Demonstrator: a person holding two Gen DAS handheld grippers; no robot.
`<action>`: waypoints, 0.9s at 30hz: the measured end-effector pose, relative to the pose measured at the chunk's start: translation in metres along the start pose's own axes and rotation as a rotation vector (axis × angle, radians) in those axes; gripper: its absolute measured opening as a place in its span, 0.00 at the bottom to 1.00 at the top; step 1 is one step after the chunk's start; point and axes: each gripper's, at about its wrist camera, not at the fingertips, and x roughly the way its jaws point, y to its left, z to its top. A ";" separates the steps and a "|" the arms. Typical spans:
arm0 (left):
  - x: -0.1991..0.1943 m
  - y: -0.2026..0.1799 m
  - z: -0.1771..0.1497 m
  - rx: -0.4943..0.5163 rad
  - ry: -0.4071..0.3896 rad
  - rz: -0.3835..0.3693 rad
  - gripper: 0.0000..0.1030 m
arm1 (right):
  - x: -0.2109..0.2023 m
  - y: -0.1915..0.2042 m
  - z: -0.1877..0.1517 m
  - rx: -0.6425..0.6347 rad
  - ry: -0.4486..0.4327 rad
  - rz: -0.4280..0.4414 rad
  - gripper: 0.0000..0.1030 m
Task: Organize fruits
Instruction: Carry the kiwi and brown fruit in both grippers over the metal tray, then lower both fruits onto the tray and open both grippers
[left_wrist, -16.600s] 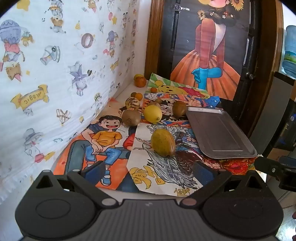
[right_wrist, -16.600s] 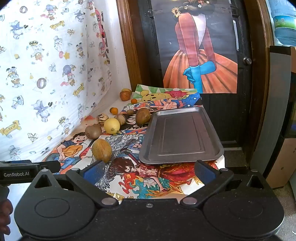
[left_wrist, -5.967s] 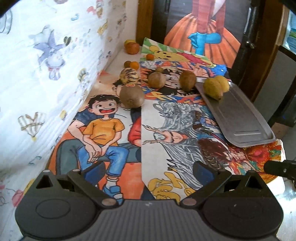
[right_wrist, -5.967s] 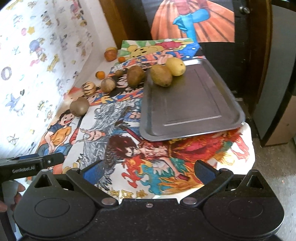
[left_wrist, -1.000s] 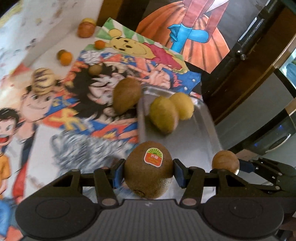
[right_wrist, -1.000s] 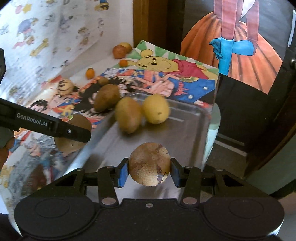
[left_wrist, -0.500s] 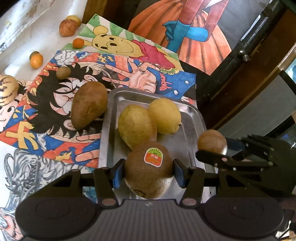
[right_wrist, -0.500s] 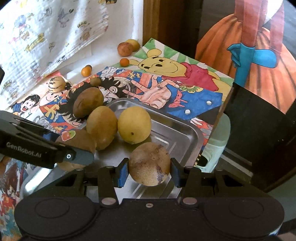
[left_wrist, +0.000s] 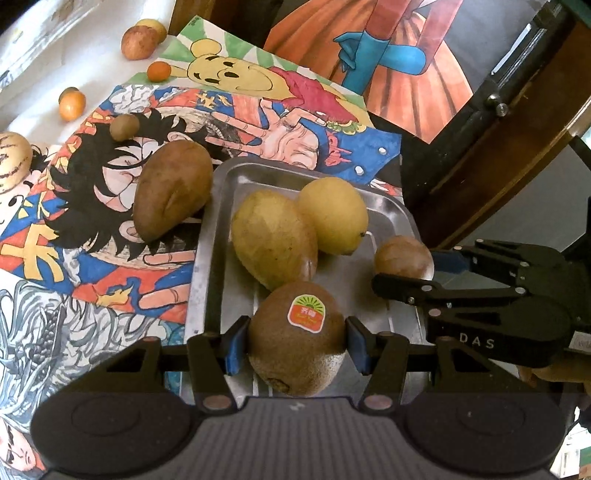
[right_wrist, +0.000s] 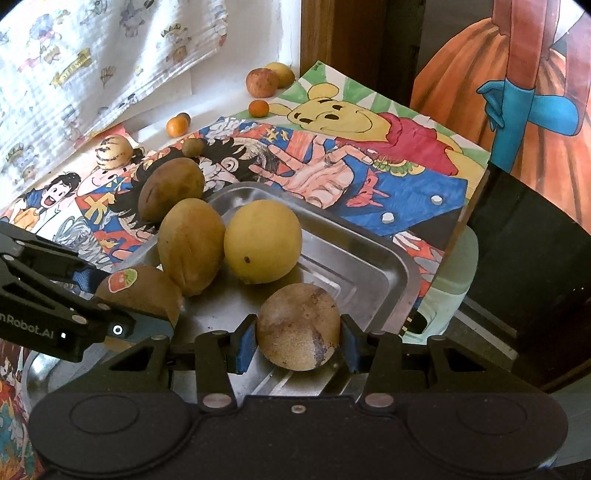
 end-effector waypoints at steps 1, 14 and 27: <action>0.000 0.000 0.000 0.002 0.002 0.000 0.57 | 0.001 0.000 0.000 0.002 0.003 0.000 0.47; 0.001 0.000 0.002 0.024 0.006 -0.011 0.58 | -0.001 -0.001 -0.003 0.020 -0.002 -0.006 0.51; -0.010 0.003 -0.001 0.019 -0.007 -0.006 0.67 | -0.017 0.006 -0.008 0.046 -0.025 -0.063 0.64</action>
